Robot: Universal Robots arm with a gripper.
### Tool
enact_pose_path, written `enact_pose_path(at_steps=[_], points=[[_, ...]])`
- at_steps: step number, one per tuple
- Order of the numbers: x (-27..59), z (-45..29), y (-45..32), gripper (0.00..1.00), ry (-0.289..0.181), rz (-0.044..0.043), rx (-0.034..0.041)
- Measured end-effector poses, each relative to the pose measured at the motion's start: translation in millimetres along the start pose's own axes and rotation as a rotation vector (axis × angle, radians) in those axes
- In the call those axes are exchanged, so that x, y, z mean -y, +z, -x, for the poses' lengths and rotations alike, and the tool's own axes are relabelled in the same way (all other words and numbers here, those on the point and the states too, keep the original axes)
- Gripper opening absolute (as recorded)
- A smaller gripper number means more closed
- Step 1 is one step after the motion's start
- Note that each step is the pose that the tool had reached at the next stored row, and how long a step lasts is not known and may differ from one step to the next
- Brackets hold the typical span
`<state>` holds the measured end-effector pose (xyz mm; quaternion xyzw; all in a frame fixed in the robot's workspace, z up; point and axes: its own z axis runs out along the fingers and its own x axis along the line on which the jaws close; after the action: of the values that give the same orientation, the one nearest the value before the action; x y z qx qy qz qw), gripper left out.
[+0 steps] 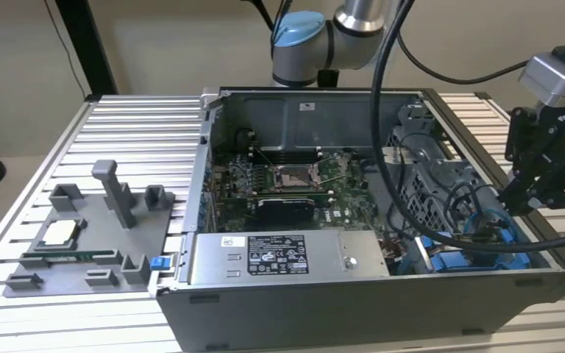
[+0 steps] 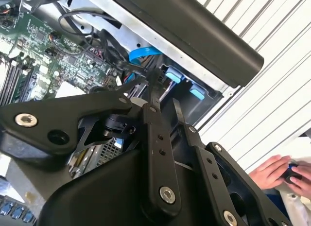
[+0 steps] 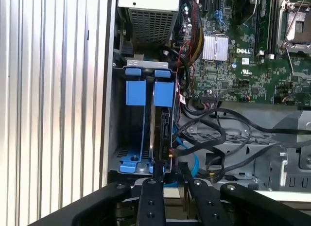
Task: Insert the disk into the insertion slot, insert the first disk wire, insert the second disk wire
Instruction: 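Insert the first disk wire, then insert the second disk wire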
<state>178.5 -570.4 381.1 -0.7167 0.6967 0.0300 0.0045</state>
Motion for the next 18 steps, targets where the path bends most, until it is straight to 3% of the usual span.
enact_pose_path(at_steps=[4,18], points=[[1.9,1.1,-4.3,1.0,0.0,0.0,-0.0001],[11.4,2.0,-2.0,1.0,-0.036,0.0017,-0.0014]])
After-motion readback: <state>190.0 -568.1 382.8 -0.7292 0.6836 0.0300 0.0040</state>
